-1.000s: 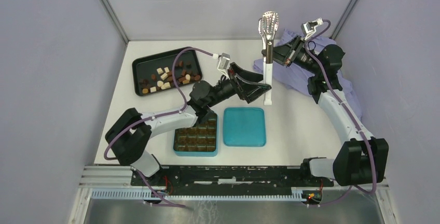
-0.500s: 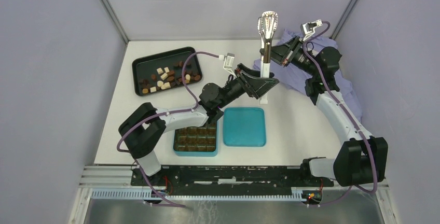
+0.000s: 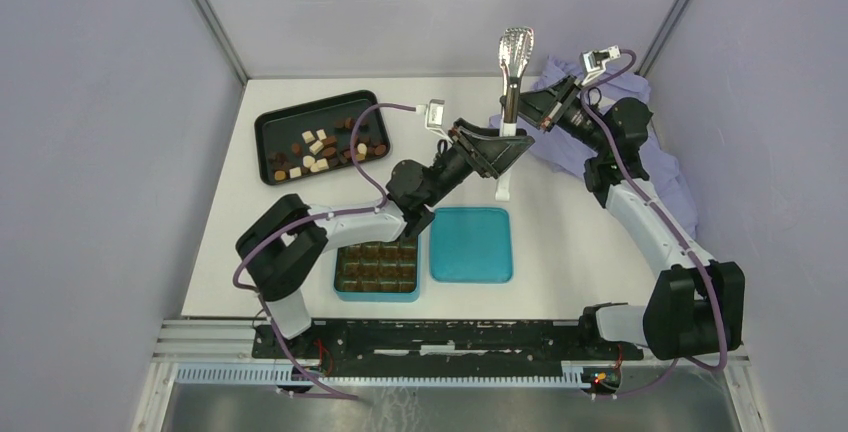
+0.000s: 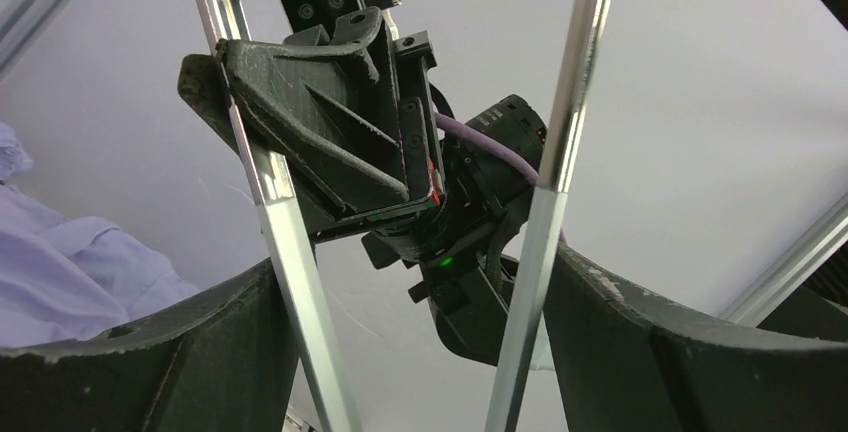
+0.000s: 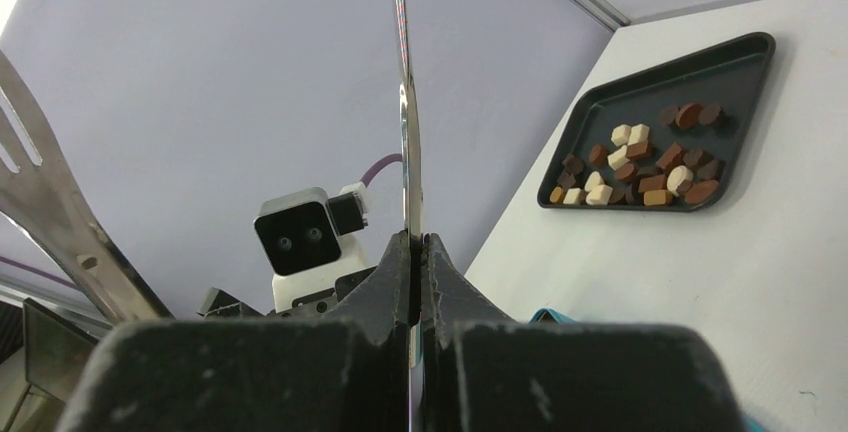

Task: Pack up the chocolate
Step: Pick up the clamp at the center of the board.

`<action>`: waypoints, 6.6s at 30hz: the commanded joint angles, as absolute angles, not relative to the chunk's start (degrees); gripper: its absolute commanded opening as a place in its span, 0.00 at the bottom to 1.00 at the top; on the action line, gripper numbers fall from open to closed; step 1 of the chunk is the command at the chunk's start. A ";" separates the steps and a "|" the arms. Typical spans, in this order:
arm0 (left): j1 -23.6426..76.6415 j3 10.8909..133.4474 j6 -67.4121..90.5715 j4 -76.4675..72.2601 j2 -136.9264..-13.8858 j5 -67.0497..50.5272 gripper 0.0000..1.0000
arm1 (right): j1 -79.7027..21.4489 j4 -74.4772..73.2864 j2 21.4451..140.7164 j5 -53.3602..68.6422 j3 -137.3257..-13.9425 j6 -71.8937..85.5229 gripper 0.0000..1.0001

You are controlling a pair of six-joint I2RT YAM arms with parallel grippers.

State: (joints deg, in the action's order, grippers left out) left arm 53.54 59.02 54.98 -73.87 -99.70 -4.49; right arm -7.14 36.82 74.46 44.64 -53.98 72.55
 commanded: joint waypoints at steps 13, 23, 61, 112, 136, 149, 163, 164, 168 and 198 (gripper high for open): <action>53.70 62.24 60.56 -89.75 -103.53 -6.06 0.72 | -7.80 40.08 73.55 43.48 -53.88 71.90 0.00; 53.77 62.14 60.49 -89.30 -102.85 -6.12 0.63 | -7.79 39.47 73.31 44.12 -53.51 70.40 0.00; 53.64 57.94 57.99 -91.94 -100.53 -0.25 0.85 | -7.47 42.67 73.25 43.77 -55.20 73.89 0.00; 54.82 60.38 53.50 -92.38 -103.06 -1.03 0.65 | -7.82 39.45 73.70 40.08 -52.38 73.30 0.03; 50.45 52.65 57.64 -94.21 -96.07 -0.18 0.55 | -3.60 53.52 72.07 45.80 -51.61 72.20 0.59; 42.49 50.65 63.60 -60.78 -87.02 -7.13 0.20 | 4.44 33.31 70.86 53.25 -55.16 48.29 0.59; 35.65 57.41 67.47 -33.57 -86.06 -25.94 0.17 | 4.42 12.80 73.24 55.55 -57.89 26.51 0.70; 35.66 56.73 70.00 -36.41 -86.27 -26.95 0.17 | 4.39 13.00 73.54 55.83 -57.23 27.33 0.70; 35.75 55.77 75.11 -46.10 -87.45 -29.14 0.17 | 4.01 25.54 73.79 57.25 -50.64 41.48 0.70; 40.68 60.64 81.03 -59.94 -94.69 -30.53 0.18 | -4.86 57.94 79.98 46.96 -46.94 82.89 0.20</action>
